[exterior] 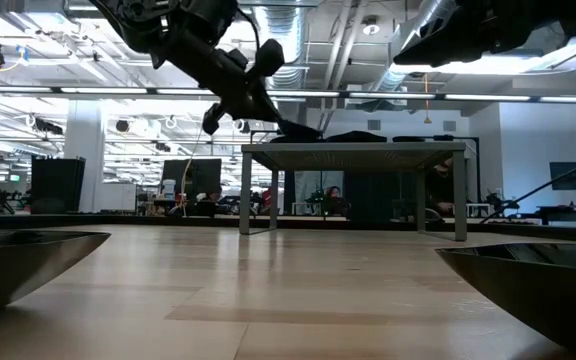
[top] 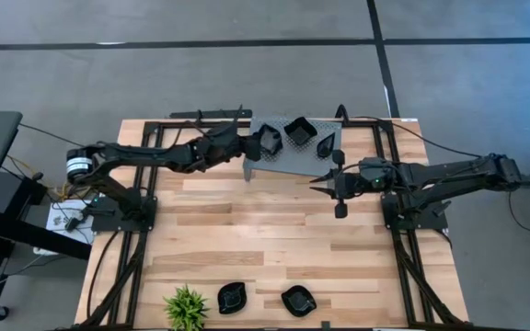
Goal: Pick & Place Mini shaped plates
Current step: Stack the black leaf-shaped plate on the other black leaf-shaped plates on the shelf
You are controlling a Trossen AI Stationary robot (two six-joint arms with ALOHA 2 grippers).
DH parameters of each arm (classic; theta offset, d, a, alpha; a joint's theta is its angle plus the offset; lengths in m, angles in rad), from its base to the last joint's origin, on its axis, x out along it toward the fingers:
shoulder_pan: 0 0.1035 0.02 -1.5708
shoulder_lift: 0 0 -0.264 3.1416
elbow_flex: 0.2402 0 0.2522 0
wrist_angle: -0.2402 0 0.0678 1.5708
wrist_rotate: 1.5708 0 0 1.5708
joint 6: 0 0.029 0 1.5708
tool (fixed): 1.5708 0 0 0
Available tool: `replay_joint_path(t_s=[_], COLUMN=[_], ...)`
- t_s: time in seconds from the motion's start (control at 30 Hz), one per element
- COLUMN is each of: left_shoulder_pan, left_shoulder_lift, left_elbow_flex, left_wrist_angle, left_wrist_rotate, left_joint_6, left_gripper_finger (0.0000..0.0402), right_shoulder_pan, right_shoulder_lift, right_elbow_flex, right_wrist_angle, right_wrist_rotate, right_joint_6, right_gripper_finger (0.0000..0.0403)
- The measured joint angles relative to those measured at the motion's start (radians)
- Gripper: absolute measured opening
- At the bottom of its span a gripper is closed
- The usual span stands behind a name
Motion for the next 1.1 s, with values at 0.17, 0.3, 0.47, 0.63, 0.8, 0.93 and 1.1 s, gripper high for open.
replay_joint_path(t_s=[0.17, 0.3, 0.47, 0.63, 0.8, 0.93, 1.1], left_shoulder_pan=[0.0, -0.009, -0.063, -0.125, -0.154, -0.18, -0.213], left_shoulder_lift=[0.013, 0.002, -0.018, -0.025, -0.016, -0.016, -0.016], left_elbow_flex=[0.0, 0.0, 0.0, 0.001, -0.007, -0.041, -0.054], left_wrist_angle=[0.001, 0.025, 0.032, 0.031, 0.016, 0.013, 0.015], left_wrist_rotate=[-0.031, -0.026, 0.049, -0.021, -0.155, -0.156, -0.108], left_joint_6=[0.005, 0.012, 0.076, 0.258, 0.385, 0.441, 0.695], left_gripper_finger=[0.0073, 0.0084, 0.0085, 0.0085, 0.0082, 0.0053, 0.0008], right_shoulder_pan=[0.0, 0.0, 0.0, 0.0, 0.0, 0.0, 0.0], right_shoulder_lift=[0.0, 0.0, 0.0, 0.0, 0.0, 0.0, 0.0], right_elbow_flex=[0.0, 0.0, 0.0, 0.0, 0.0, 0.0, 0.0], right_wrist_angle=[0.0, 0.0, -0.004, -0.004, -0.004, -0.004, -0.004], right_wrist_rotate=[0.0, 0.0, 0.0, 0.0, 0.0, 0.0, 0.0], right_joint_6=[0.0, 0.0, 0.0, 0.0, 0.001, 0.001, 0.001], right_gripper_finger=[0.0066, 0.0066, 0.0066, 0.0066, 0.0066, 0.0066, 0.0066])
